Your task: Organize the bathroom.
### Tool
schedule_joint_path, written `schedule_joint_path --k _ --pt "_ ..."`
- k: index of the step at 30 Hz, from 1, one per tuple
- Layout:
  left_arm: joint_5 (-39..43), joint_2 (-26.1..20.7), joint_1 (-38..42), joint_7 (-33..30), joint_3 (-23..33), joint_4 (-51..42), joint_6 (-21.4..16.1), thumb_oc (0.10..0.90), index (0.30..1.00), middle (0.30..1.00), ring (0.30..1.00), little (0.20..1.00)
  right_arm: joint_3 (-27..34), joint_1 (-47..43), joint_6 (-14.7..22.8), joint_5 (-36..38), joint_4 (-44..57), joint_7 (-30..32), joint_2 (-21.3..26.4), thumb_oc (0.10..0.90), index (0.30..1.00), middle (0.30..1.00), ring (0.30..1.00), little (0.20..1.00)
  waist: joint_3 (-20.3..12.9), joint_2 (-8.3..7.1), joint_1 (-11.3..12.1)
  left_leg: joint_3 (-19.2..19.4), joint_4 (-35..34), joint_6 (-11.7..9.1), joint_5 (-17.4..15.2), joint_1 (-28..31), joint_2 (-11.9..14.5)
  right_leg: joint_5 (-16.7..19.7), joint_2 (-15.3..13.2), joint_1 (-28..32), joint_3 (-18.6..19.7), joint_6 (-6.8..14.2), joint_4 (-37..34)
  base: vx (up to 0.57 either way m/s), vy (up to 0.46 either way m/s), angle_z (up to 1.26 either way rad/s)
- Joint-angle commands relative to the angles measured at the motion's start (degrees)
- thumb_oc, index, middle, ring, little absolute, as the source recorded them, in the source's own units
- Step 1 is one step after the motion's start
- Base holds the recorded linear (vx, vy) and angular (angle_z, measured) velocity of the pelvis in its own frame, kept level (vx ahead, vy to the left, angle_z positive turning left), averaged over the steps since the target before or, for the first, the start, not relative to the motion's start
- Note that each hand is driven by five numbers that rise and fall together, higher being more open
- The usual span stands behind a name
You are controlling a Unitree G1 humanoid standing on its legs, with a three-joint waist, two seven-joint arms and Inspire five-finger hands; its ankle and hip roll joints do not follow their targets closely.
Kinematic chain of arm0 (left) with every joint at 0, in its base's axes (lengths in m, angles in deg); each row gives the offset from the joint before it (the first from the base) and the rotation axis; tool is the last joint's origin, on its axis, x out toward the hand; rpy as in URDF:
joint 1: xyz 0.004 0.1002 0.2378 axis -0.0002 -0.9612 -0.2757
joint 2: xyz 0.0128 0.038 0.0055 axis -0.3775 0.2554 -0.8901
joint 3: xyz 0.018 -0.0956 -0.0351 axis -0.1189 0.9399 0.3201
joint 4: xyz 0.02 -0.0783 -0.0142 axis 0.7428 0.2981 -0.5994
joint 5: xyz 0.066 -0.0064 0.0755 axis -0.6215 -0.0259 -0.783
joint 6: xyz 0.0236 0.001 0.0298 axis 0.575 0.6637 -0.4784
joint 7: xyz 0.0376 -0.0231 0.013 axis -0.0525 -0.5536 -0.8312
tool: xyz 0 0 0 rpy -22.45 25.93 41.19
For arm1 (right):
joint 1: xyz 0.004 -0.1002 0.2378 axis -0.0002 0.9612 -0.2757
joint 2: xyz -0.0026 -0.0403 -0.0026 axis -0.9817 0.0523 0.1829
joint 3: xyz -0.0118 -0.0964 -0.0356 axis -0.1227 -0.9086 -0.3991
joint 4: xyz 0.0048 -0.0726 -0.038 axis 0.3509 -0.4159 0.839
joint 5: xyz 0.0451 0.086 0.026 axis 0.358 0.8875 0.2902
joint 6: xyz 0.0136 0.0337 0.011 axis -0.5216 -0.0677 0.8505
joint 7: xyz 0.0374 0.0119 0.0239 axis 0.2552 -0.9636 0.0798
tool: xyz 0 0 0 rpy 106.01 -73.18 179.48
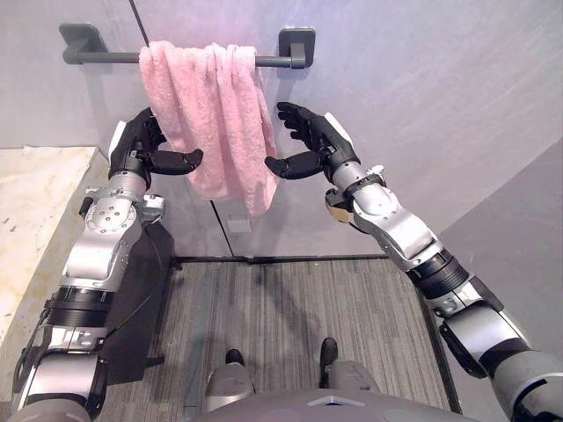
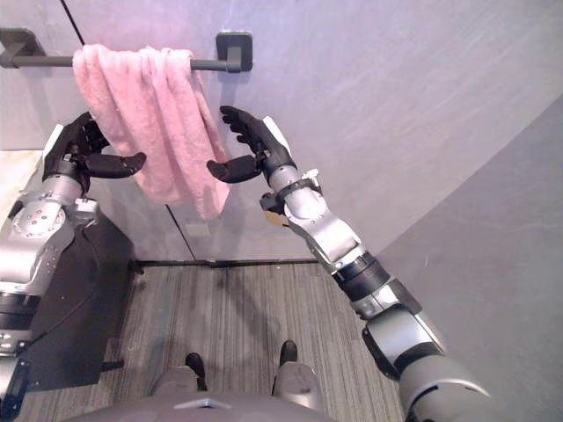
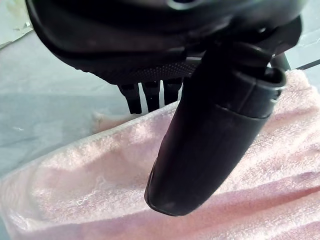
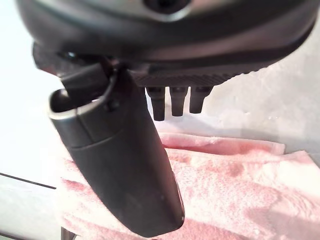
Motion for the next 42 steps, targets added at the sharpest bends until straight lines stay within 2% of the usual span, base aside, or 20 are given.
schedule_joint_path --k 1,8,15,26,27,28,29,31,42 --pt "-0.71 -3.55 8.06 -1.63 -1.44 -4.87 -8.66 0.8 0.9 0.9 0.9 0.9 -0.61 -9.85 4.2 0.71 -0.04 0.83 -2.57 0.8 0.9 0.9 0.9 0.9 -8.0 1.74 0.86 -1.15 -0.79 2.17 -4.92 4.21 -0.26 -5.05 -2.74 -1.5 3.45 5.38 1.84 0.0 0.0 0.0" --pt "0.15 -2.79 7.13 -1.11 -0.71 -5.44 -8.22 0.8 0.9 0.9 0.9 0.9 -0.88 -8.94 3.62 4.49 -0.69 1.74 -3.64 0.8 0.9 0.9 0.9 0.9 -8.16 1.69 1.06 -1.23 -0.78 2.22 -4.86 4.17 -0.16 -5.17 -2.83 -1.48 3.62 5.4 1.98 0.0 0.0 0.0" --pt "2.84 -2.35 7.62 -0.31 -1.08 -6.3 -8.5 0.8 0.9 0.9 0.9 0.9 -1.45 -8.66 4.34 5.35 -1.99 1.39 -5.25 0.8 0.9 0.9 0.9 0.9 -8.02 1.92 1.4 -1.26 -0.71 2.12 -4.7 4.06 -0.07 -5.12 -3.17 -1.3 3.12 5.44 2.1 0.0 0.0 0.01" --pt "5.45 -1.32 7.04 -0.24 -0.97 -7.67 -6.8 0.8 0.9 0.9 0.9 0.9 -2.26 -9.05 4.65 6.02 -2.56 3.49 -7.25 0.8 0.9 0.9 0.9 0.9 -8.0 2.01 2.07 -1.34 -0.85 2.03 -4.36 3.84 -0.1 -4.97 -3.68 -0.92 2.22 5.55 1.88 0.0 0.001 0.05" --pt "5.95 -1.12 6.9 0.15 -0.78 -7.93 -6.44 0.759 0.839 0.839 0.839 0.839 -2.3 -9.02 4.8 6.42 -2.61 3.26 -7.5 0.664 0.695 0.695 0.695 0.695 -8.03 1.97 2.08 -1.35 -0.8 2.05 -4.36 3.75 -0.12 -4.9 -3.72 -0.97 2.27 5.6 1.85 0.0 0.0 0.0" --pt "5.93 -1.08 6.83 0.26 -0.74 -7.94 -6.36 0.645 0.667 0.667 0.667 0.667 -2.3 -9.01 4.85 6.41 -2.63 3.32 -7.52 0.664 0.695 0.695 0.695 0.695 -8.04 1.97 2.07 -1.34 -0.77 2.04 -4.38 3.74 -0.11 -4.9 -3.73 -0.97 2.29 5.6 1.86 0.0 0.0 0.0" --pt "6.13 -1.19 6.67 0.44 -0.56 -8.24 -5.9 0.504 0.455 0.455 0.455 0.455 -2.35 -8.93 5.2 6.41 -2.9 3.28 -7.65 0.4 0.3 0.3 0.3 0.3 -8.1 1.96 2.11 -1.3 -0.8 2.07 -4.37 3.74 -0.11 -4.85 -3.77 -1.02 2.28 5.67 1.84 0.0 0.0 0.0" --pt "6.41 -1.14 6.38 0.69 -0.42 -8.43 -5.43 0.4 0.3 0.3 0.3 0.3 -2.51 -8.79 5.34 6.98 -2.76 2.81 -7.8 0.4 0.3 0.3 0.3 0.3 -8.13 1.93 2.06 -1.25 -0.8 2.11 -4.41 3.72 -0.09 -4.82 -3.8 -1.16 2.53 5.78 1.85 0.0 0.0 0.0" --pt "6.99 -0.34 4.36 0.98 0.71 -9.49 -5.46 0.4 0.3 0.3 0.3 0.3 -2.68 -7.34 6.12 6.24 -1.19 2.71 -7.67 0.4 0.3 0.3 0.3 0.3 -7.52 1.87 1.83 -0.9 -0.12 2.29 -4.63 3.34 -0.06 -4.84 -3.49 -1.53 3.61 5.7 1.94 0.0 0.0 0.0"
